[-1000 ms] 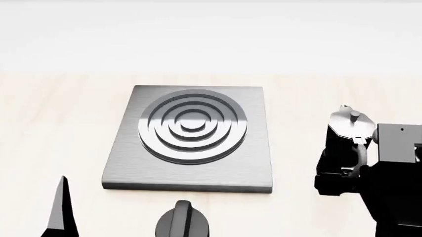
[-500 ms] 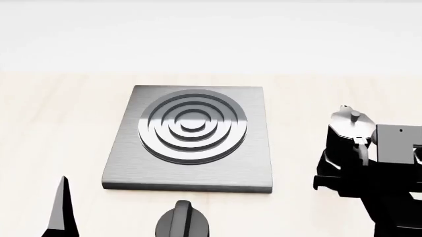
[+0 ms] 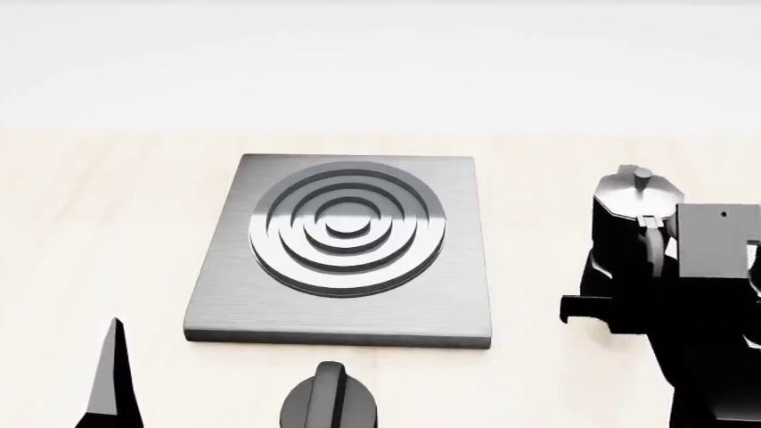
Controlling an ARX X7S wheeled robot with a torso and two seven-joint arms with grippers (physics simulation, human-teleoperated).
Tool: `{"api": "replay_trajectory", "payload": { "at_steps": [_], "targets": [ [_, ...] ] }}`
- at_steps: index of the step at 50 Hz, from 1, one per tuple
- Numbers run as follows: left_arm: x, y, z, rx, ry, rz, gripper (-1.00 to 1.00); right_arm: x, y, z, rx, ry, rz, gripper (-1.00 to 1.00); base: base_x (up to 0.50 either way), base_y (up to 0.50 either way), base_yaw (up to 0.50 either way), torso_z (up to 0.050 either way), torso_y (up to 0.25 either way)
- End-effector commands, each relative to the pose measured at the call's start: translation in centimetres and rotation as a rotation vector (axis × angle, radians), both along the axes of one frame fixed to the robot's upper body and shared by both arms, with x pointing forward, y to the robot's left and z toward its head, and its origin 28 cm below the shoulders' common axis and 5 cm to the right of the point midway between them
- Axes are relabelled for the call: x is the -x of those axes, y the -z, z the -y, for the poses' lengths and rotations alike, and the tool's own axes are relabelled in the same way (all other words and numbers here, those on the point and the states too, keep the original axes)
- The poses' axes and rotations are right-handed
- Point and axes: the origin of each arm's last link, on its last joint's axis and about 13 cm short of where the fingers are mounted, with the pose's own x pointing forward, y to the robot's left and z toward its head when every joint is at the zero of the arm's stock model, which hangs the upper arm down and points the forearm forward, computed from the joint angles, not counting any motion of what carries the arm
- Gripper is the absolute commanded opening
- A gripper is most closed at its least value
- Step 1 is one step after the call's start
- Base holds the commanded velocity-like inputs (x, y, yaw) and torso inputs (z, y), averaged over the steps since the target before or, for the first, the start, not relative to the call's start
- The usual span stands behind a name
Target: Put both moka pots on the stove.
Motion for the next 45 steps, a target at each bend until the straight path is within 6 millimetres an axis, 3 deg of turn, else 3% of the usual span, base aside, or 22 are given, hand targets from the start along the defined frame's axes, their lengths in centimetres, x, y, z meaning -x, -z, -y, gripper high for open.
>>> {"api": "replay_trajectory", "payload": {
  "at_steps": [1, 7, 20, 33, 45],
  "targets": [
    [0.1, 0.0, 0.0, 0.000, 0.000, 0.000, 1.00, 0.6, -3.5, -1.0, 0.052, -0.040, 0.128, -1.00, 0.00, 0.00, 0.00, 0.000, 0.000],
    [0.1, -0.1, 0.0, -0.001, 0.001, 0.000, 1.00, 1.0, -5.0, -1.8, 0.068, -0.097, 0.187, -1.00, 0.00, 0.00, 0.00, 0.000, 0.002],
    [0.1, -0.1, 0.0, -0.001, 0.005, -0.008, 1.00, 0.9, -6.3, -3.2, 0.071, -0.213, 0.281, -1.00, 0.00, 0.00, 0.00, 0.000, 0.001],
    [0.0, 0.0, -0.1, 0.003, 0.005, -0.016, 1.00, -1.0, -8.5, -5.9, 0.044, -0.279, 0.348, -1.00, 0.00, 0.00, 0.00, 0.000, 0.001],
    [-0.1, -0.2, -0.2, 0.004, 0.001, -0.014, 1.00, -2.7, -8.9, -8.5, 0.026, -0.349, 0.378, -1.00, 0.00, 0.00, 0.00, 0.000, 0.002]
  ]
}}
